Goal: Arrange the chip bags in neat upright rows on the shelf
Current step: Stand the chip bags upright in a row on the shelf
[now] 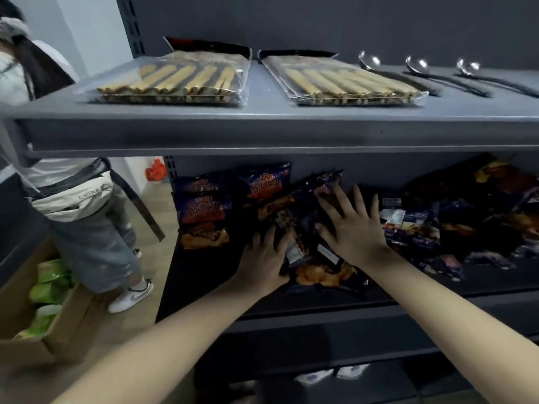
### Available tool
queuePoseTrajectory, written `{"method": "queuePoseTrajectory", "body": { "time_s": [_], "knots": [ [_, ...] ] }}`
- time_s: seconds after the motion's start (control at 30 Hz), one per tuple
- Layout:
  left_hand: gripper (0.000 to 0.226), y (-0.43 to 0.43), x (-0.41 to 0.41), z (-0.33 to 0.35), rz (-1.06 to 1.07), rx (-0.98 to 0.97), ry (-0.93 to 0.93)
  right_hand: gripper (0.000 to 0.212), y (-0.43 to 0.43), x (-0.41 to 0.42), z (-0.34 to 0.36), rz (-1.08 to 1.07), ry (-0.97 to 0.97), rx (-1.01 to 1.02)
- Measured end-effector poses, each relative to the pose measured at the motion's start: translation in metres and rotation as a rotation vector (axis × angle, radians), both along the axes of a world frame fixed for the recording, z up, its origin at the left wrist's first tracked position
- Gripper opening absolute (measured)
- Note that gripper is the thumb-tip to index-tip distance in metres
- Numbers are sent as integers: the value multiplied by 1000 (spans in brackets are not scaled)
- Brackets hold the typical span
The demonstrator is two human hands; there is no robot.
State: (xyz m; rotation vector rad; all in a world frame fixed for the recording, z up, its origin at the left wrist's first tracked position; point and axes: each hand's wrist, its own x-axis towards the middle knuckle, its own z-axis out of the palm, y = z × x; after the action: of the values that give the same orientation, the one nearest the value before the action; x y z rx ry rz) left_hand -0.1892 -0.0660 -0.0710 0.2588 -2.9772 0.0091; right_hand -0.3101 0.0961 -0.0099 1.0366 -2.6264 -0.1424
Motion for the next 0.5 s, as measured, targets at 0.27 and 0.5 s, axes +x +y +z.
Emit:
{"method": "queuePoseTrajectory", "body": {
  "time_s": [0.27,0.5],
  "knots": [
    [90,17,-5,0,53,-64,20,69,15,8,-4,76,-33,-4],
    [80,17,13,49,-25,160,301,67,26,4,2,186,-101,-94]
  ]
}}
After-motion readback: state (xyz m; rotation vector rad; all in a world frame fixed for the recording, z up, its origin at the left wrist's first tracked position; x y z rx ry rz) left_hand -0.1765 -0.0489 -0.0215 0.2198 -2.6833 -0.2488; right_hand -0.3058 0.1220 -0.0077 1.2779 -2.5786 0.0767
